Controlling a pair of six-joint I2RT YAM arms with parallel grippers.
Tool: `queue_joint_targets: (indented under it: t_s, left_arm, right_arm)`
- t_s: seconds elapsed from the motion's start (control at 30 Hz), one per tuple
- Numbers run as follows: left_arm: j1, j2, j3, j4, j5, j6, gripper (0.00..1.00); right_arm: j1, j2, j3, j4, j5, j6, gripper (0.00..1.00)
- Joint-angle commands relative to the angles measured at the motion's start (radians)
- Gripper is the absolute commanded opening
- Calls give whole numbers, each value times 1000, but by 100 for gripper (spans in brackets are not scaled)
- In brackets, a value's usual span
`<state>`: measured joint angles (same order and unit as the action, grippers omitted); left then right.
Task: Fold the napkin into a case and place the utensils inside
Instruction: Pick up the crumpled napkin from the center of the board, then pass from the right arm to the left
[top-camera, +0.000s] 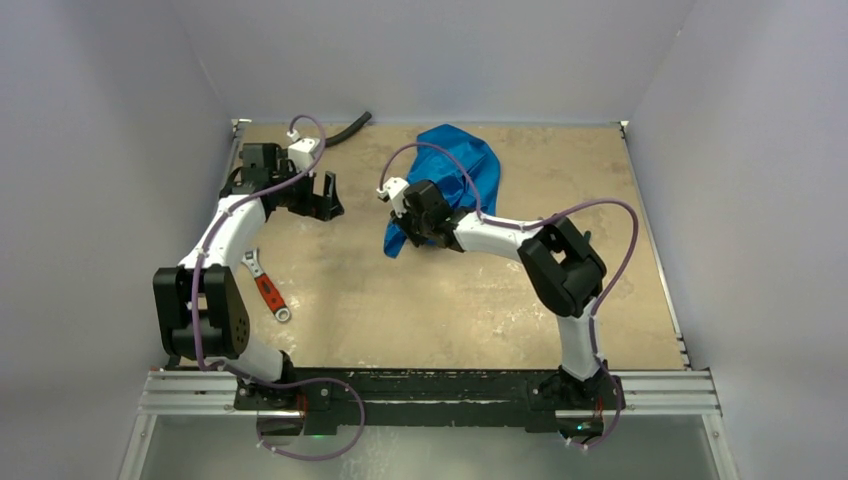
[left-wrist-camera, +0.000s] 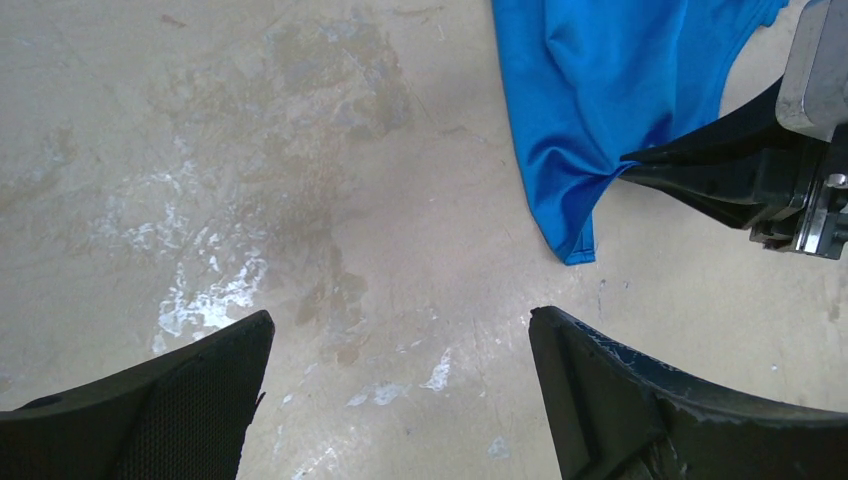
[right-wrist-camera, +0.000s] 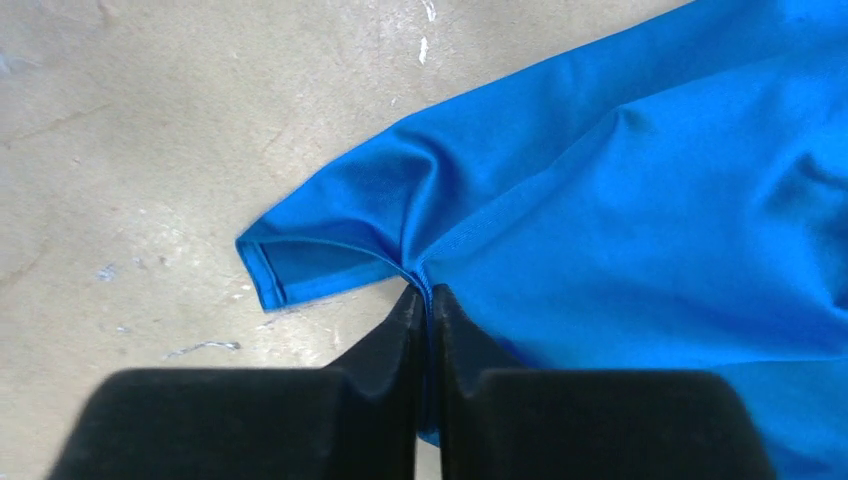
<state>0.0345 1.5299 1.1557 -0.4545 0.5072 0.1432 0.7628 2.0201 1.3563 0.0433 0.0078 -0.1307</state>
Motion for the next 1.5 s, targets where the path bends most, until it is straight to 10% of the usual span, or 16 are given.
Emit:
queue_joint_targets:
  t_s: [0.0, 0.47, 1.1, 1.33, 1.47]
  left_arm:
    - [6, 3, 18, -10, 85, 21, 99]
    - [-351, -140, -136, 133, -56, 23, 99]
    - [-452, -203, -231, 216, -282, -156, 98]
    - [-452, -181, -191, 236, -352, -83, 47]
    - [-452, -172, -198, 240, -322, -103, 43]
  right_arm:
    - [-3, -102, -33, 33, 5, 10, 0]
    - [-3, -317, -117, 73, 24, 64, 0]
    - [-3, -267, 21, 92, -49, 200, 0]
    - [-3, -290, 0, 90, -66, 201, 0]
    - [-3, -290, -5, 101, -92, 214, 0]
